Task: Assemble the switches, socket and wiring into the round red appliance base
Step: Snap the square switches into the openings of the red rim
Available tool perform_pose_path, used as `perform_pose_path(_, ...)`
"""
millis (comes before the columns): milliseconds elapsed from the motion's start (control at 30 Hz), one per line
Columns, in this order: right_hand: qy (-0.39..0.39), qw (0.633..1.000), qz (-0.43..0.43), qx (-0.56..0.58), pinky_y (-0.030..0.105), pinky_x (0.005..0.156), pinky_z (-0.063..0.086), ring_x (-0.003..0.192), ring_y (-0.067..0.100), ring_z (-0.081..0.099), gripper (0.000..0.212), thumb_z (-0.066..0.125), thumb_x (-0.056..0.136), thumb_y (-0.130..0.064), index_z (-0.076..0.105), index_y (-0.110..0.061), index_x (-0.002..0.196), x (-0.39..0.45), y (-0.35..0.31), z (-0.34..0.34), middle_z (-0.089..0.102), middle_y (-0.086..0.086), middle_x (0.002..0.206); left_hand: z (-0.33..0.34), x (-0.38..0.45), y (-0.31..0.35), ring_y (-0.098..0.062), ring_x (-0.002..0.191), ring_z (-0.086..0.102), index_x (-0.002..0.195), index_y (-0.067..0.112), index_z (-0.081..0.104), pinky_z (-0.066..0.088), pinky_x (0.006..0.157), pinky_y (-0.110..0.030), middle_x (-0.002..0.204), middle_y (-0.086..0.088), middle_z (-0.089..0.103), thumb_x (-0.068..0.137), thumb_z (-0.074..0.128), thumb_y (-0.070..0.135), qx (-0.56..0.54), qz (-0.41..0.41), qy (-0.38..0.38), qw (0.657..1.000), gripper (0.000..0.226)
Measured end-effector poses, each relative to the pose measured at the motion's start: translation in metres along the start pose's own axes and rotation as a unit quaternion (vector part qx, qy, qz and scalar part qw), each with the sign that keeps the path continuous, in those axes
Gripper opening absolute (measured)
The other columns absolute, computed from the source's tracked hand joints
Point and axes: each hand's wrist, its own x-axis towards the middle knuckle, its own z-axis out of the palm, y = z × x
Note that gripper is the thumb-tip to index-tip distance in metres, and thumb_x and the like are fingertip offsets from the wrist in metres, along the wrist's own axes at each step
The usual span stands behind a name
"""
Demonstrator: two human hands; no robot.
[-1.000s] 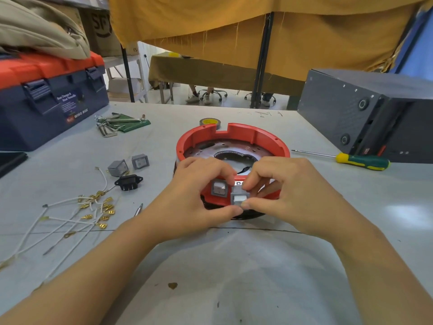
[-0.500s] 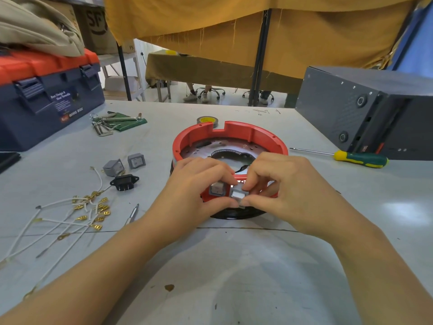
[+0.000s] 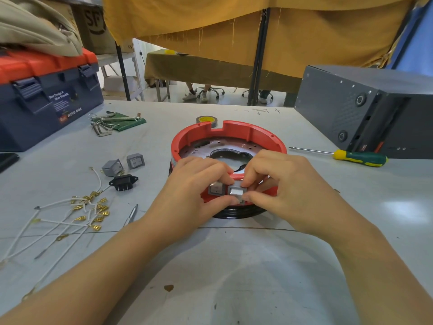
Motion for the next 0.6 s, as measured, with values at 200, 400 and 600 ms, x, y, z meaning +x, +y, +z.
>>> perform_pose_path(200, 0.008, 0.999, 0.015, -0.037, 0.011, 0.073, 0.045, 0.086, -0.002, 0.053, 0.019, 0.073, 0.077, -0.022, 0.061, -0.028, 0.091, 0.001, 0.005, 0.0, 0.054, -0.018, 0.087, 0.001, -0.001, 0.005, -0.015, 0.085, 0.057, 0.089, 0.016, 0.061, 0.045, 0.078, -0.028, 0.091, 0.003, 0.067, 0.075, 0.072, 0.038, -0.001, -0.037, 0.0, 0.999, 0.028)
perform_pose_path(400, -0.008, 0.993, 0.042, -0.11, 0.002, 0.084, 0.023, 0.101, -0.009, 0.03, 0.027, 0.059, 0.086, -0.041, 0.06, -0.039, 0.113, 0.003, 0.017, 0.002, 0.04, -0.039, 0.095, 0.001, 0.001, 0.003, 0.0, 0.087, 0.047, 0.101, 0.02, 0.062, 0.036, 0.079, -0.015, 0.095, 0.01, 0.064, 0.075, 0.075, 0.037, 0.015, -0.049, 0.004, 0.999, 0.034)
perform_pose_path(600, -0.015, 0.992, 0.038, -0.115, 0.019, 0.091, 0.021, 0.098, -0.007, 0.038, 0.024, 0.055, 0.089, -0.038, 0.062, -0.037, 0.112, 0.004, 0.019, 0.003, 0.046, -0.033, 0.096, -0.004, 0.004, -0.001, -0.005, 0.097, 0.055, 0.105, 0.016, 0.067, 0.043, 0.086, -0.015, 0.103, 0.007, 0.064, 0.078, 0.069, 0.038, -0.004, -0.04, -0.03, 0.999, 0.035)
